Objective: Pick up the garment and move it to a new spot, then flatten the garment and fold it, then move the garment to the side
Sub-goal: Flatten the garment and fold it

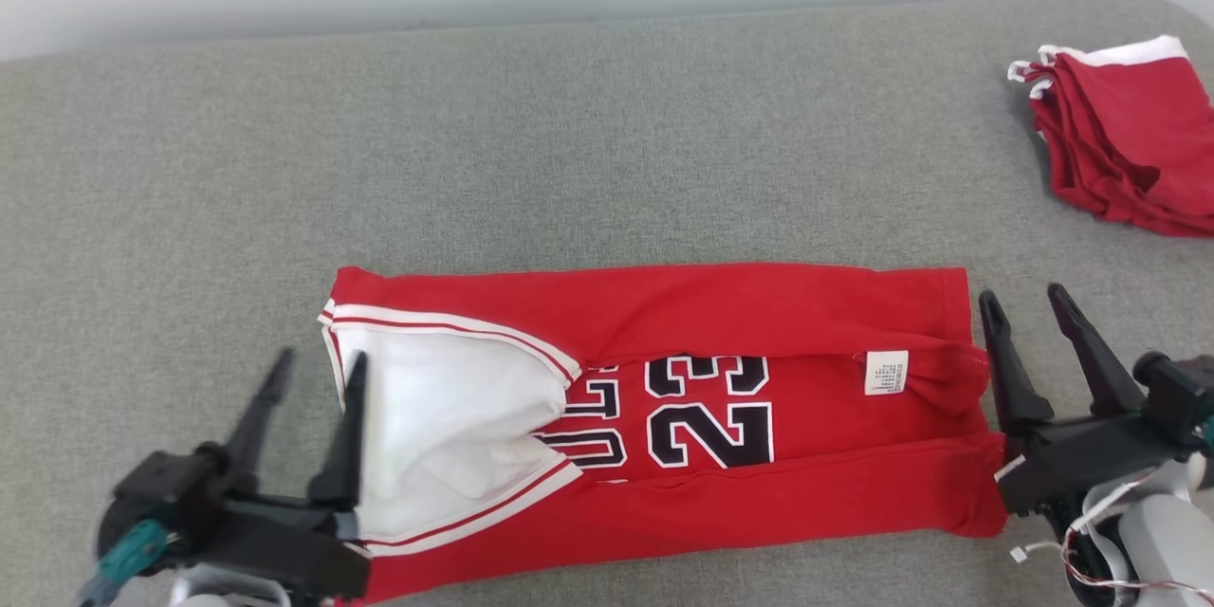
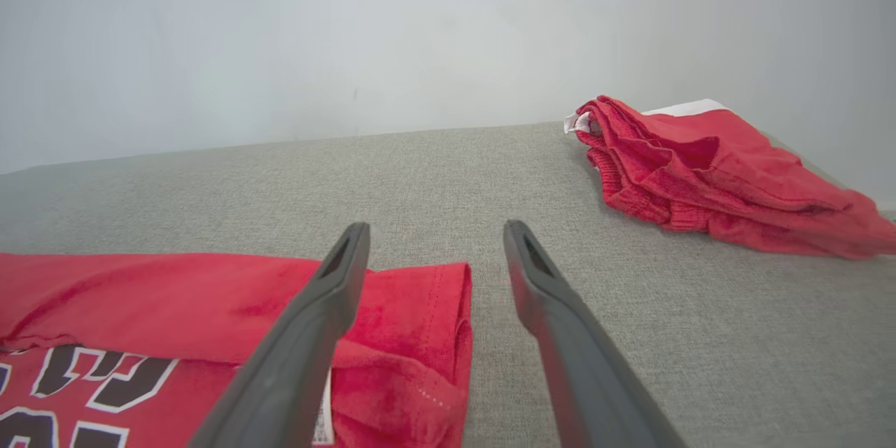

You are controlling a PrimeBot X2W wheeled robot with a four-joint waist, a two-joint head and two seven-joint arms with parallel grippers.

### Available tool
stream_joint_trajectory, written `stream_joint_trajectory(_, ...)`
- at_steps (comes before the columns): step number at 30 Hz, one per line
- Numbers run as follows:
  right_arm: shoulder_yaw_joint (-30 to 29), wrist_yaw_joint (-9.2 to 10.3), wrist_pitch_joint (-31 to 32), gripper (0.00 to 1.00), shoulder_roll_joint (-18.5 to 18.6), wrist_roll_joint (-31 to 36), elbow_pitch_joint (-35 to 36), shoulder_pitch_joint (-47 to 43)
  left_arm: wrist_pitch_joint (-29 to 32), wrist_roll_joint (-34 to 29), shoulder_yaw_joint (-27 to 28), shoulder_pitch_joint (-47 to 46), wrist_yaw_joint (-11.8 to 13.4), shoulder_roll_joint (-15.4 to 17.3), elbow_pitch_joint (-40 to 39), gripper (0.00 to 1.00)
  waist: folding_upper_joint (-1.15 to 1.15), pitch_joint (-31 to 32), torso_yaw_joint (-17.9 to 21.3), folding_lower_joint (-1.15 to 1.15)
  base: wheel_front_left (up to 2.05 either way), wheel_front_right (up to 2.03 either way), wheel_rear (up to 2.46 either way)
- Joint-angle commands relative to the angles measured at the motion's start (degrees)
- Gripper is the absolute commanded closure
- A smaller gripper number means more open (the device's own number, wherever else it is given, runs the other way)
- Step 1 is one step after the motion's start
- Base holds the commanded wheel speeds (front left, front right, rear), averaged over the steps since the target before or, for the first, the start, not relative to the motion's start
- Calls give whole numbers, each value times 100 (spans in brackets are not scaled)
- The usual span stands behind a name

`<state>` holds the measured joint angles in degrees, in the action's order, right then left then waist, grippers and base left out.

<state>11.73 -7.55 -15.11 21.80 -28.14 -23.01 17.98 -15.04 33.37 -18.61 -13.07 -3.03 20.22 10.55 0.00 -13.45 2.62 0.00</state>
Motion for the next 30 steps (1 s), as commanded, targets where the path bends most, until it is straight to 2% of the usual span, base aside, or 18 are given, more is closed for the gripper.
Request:
stream_joint_trajectory(1,-90,16,-1,0,-12,-78,-50,-109,-17,-255,365,174,-19,-153,-157,0,0,41,-8,0,0,0,0)
stream_joint_trajectory(6,-141,16,58,0,-104,-202,-493,-75,-18,-899,1307,524,-102,-672,-503,0,0,108,-50,0,0,0,0)
stream_joint_trajectory(7,-141,16,58,0,-104,-202,-493,-75,-18,-899,1307,524,-102,-672,-503,0,0,108,-50,0,0,0,0)
stream_joint_trajectory(11,-215,16,173,0,-235,-359,-888,-8,-17,-1434,1843,778,-202,-1072,-658,0,0,158,-110,0,0,0,0)
stream_joint_trajectory(15,-202,16,241,0,-335,-422,-1215,53,-18,-1866,2126,956,-302,-1310,-688,0,0,187,-169,0,0,0,0)
stream_joint_trajectory(25,84,16,370,1,-592,-591,-1917,155,-17,-2227,2489,1122,-426,-1630,-609,0,0,247,-311,0,0,0,0)
stream_joint_trajectory(28,191,16,406,100,-665,-643,-2127,118,-18,-2256,2507,1121,-446,-1673,-587,0,0,263,-350,0,0,0,0)
stream_joint_trajectory(30,240,16,376,100,-679,-662,-2221,136,-18,-2277,2521,1137,-453,-1690,-580,0,0,277,-362,0,0,0,0)
